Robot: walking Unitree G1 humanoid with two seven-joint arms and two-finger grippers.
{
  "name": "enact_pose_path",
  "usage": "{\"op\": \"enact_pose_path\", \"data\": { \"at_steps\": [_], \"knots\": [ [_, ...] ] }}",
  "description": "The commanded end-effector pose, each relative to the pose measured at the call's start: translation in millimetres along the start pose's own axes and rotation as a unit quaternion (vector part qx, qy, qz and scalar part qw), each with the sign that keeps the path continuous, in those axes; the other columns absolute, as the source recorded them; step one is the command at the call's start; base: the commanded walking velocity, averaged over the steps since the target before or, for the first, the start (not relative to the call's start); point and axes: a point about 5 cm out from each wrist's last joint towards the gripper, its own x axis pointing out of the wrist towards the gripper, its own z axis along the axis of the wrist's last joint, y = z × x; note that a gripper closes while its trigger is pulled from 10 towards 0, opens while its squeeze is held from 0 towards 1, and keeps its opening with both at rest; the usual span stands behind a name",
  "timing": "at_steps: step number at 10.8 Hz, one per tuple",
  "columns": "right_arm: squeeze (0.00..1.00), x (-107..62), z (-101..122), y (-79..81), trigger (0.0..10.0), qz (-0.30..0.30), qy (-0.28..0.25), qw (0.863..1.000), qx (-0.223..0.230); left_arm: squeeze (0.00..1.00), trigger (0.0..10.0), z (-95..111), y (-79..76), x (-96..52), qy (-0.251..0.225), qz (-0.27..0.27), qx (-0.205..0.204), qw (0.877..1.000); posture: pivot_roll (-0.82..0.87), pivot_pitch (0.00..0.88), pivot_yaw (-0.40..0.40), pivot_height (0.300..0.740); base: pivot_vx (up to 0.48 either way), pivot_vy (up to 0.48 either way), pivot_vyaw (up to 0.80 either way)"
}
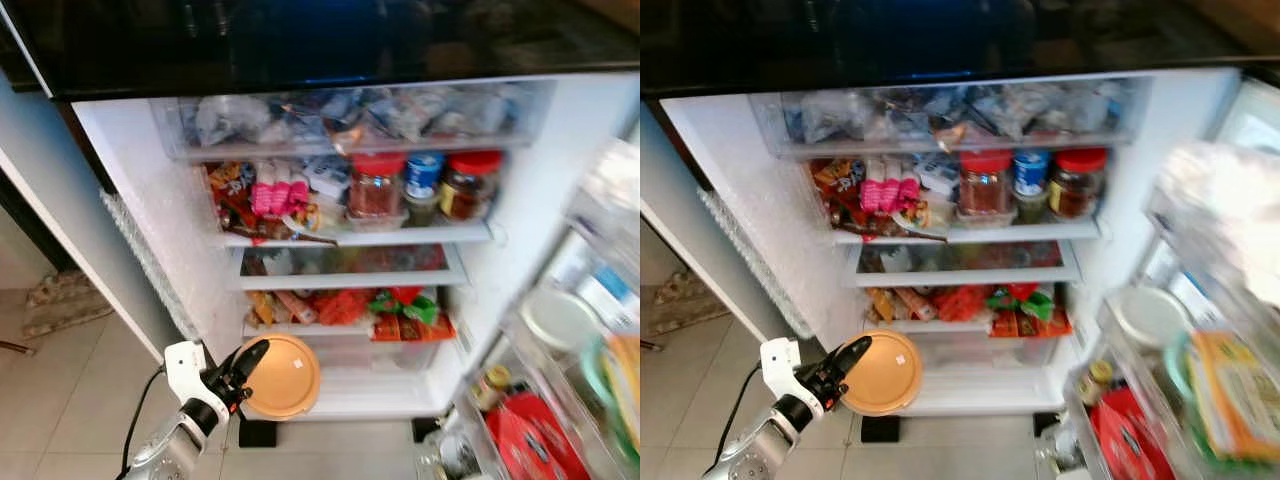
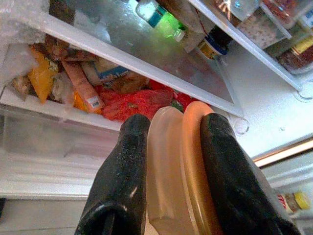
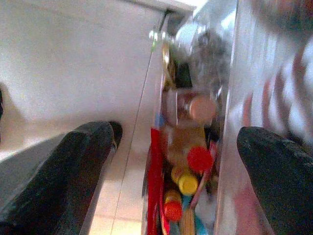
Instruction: Restocking fridge
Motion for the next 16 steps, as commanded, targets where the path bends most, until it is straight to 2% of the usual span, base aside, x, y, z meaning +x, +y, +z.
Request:
{"op": "enact_pose_path", "data": {
  "at_steps": [1, 11, 16],
  "knots": [
    [0.00, -0.3, -0.7, -0.7, 10.0, 0.000, -0.002, 1.000, -0.004, 0.00, 10.0, 2.3, 0.6, 1.6, -0.004, -0.001, 0.006, 1.000, -0.05, 0.000, 0.026, 0.740, 0.307, 0.000, 0.00],
    [0.00, -0.3, -0.7, 2.8, 10.0, 0.011, -0.001, 1.000, 0.002, 0.00, 10.0, 1.8, 1.8, 5.0, -0.008, -0.001, -0.002, 1.000, -0.05, 0.000, 0.025, 0.740, 0.311, 0.000, 0.00],
    [0.00, -0.4, 0.5, 3.8, 10.0, 0.017, -0.010, 1.000, 0.012, 0.00, 10.0, -4.2, 0.8, 2.6, 0.002, -0.019, -0.037, 0.999, -0.05, 0.000, 0.024, 0.740, 0.000, 0.000, 0.00]
  ]
}}
